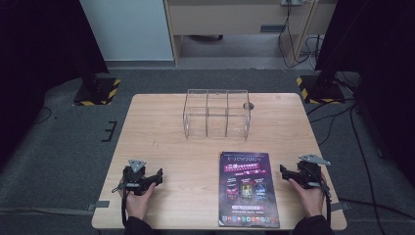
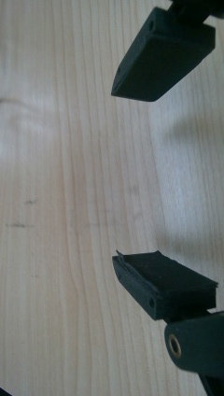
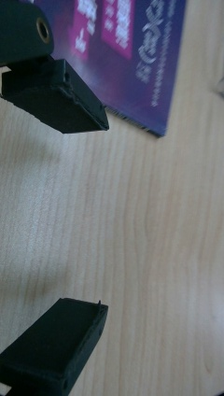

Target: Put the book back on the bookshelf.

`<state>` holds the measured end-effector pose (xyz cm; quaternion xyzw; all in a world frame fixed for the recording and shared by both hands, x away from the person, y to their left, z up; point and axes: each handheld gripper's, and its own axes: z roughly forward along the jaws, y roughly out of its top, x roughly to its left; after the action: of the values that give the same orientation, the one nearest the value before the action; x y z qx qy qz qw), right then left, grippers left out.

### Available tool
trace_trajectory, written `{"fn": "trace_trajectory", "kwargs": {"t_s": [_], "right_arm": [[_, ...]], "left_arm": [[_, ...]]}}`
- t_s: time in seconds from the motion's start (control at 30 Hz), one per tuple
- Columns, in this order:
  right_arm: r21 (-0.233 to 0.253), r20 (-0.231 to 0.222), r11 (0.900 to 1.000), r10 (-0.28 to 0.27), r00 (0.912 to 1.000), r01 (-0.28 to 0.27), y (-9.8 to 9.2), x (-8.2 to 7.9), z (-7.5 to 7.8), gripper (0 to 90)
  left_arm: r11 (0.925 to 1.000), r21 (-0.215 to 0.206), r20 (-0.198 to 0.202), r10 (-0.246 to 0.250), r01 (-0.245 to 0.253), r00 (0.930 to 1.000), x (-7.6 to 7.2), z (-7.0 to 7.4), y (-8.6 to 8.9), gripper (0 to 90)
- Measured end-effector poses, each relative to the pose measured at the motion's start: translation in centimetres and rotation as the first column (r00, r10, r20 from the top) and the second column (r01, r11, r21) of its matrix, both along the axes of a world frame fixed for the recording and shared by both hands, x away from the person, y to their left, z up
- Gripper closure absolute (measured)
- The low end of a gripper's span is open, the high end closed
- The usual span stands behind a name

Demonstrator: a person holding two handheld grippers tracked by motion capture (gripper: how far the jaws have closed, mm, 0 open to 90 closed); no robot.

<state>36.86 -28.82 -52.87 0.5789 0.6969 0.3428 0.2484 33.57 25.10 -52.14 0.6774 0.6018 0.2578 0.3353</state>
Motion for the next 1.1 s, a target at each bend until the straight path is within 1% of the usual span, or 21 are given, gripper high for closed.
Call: {"fn": "trace_trajectory", "kwargs": {"t_s": [0.03, 0.07, 0.1, 0.17, 0.23, 0.27, 0.33, 0.57, 0.67, 0.7, 0.73, 0.8, 0.83, 0.9, 1.03, 1.1], "right_arm": [[0.000, 0.000, 1.000, 0.000, 1.0000, 0.000, 0.0, 0.0, 0.0, 10.5], [0.011, 0.014, 1.000, -0.002, 0.9999, 0.001, -0.1, -0.2, 0.2, 10.5], [0.030, 0.034, 1.000, -0.003, 0.9994, 0.002, -0.2, -0.5, 0.6, 10.5], [0.037, 0.046, 0.999, -0.004, 0.9989, 0.003, -0.3, -0.8, 1.0, 10.5], [0.041, 0.049, 0.999, -0.006, 0.9988, 0.004, -0.3, -1.0, 1.1, 10.6], [0.052, 0.061, 0.999, -0.007, 0.9981, 0.003, -0.3, -1.3, 1.5, 10.9], [0.057, 0.067, 0.998, -0.002, 0.9978, -0.002, -0.2, -1.5, 1.7, 11.2], [0.054, 0.075, 0.998, 0.029, 0.9968, -0.033, 0.3, -2.2, 2.2, 12.7], [0.050, 0.065, 0.998, 0.045, 0.9969, -0.048, 0.7, -2.3, 2.4, 13.2], [0.050, 0.065, 0.998, 0.045, 0.9969, -0.048, 0.7, -2.3, 2.4, 13.2], [0.052, 0.069, 0.997, 0.056, 0.9961, -0.059, 1.0, -2.4, 2.5, 13.7], [0.052, 0.071, 0.997, 0.062, 0.9955, -0.066, 1.2, -2.5, 2.6, 14.1], [0.056, 0.070, 0.996, 0.062, 0.9956, -0.066, 1.4, -2.5, 2.7, 14.3], [0.052, 0.081, 0.996, 0.070, 0.9942, -0.075, 1.6, -2.6, 2.8, 14.7], [0.062, 0.083, 0.994, 0.085, 0.9929, -0.090, 1.9, -2.7, 3.0, 15.1], [0.062, 0.081, 0.993, 0.096, 0.9921, -0.101, 2.2, -2.7, 3.0, 15.1]], "left_arm": [[1.0000, 0.000, 0.000, 0.000, 0.000, 1.0000, 0.0, 0.0, 0.0, 16.3], [1.0000, -0.008, 0.014, -0.004, 0.005, 0.9999, -0.2, 0.2, -0.2, 16.3], [0.9997, -0.021, 0.033, -0.012, 0.012, 0.9994, -0.5, 0.5, -0.5, 18.1], [0.9992, -0.033, 0.046, -0.022, 0.023, 0.9987, -0.7, 0.7, -0.8, 19.0], [0.9990, -0.035, 0.052, -0.027, 0.028, 0.9983, -0.8, 0.9, -1.0, 19.9], [0.9985, -0.040, 0.057, -0.034, 0.037, 0.9978, -1.0, 1.0, -1.3, 20.2], [0.9980, -0.041, 0.060, -0.045, 0.048, 0.9972, -1.1, 1.2, -1.7, 20.8], [0.9959, -0.042, 0.078, -0.077, 0.080, 0.9940, -1.4, 2.0, -2.8, 21.5], [0.9941, -0.053, 0.095, -0.089, 0.095, 0.9914, -1.7, 2.5, -3.5, 21.7], [0.9941, -0.053, 0.095, -0.089, 0.095, 0.9914, -1.7, 2.5, -3.5, 21.7], [0.9922, -0.063, 0.103, -0.100, 0.107, 0.9896, -1.8, 2.8, -3.9, 21.9], [0.9906, -0.070, 0.108, -0.109, 0.117, 0.9881, -1.9, 3.0, -4.3, 21.9], [0.9895, -0.069, 0.108, -0.119, 0.127, 0.9870, -2.0, 3.1, -4.6, 21.9], [0.9874, -0.073, 0.111, -0.132, 0.140, 0.9851, -2.0, 3.2, -5.1, 22.0], [0.9845, -0.080, 0.111, -0.147, 0.156, 0.9829, -2.1, 3.4, -5.7, 21.9], [0.9819, -0.078, 0.111, -0.163, 0.173, 0.9803, -2.1, 3.5, -6.4, 21.9]]}}
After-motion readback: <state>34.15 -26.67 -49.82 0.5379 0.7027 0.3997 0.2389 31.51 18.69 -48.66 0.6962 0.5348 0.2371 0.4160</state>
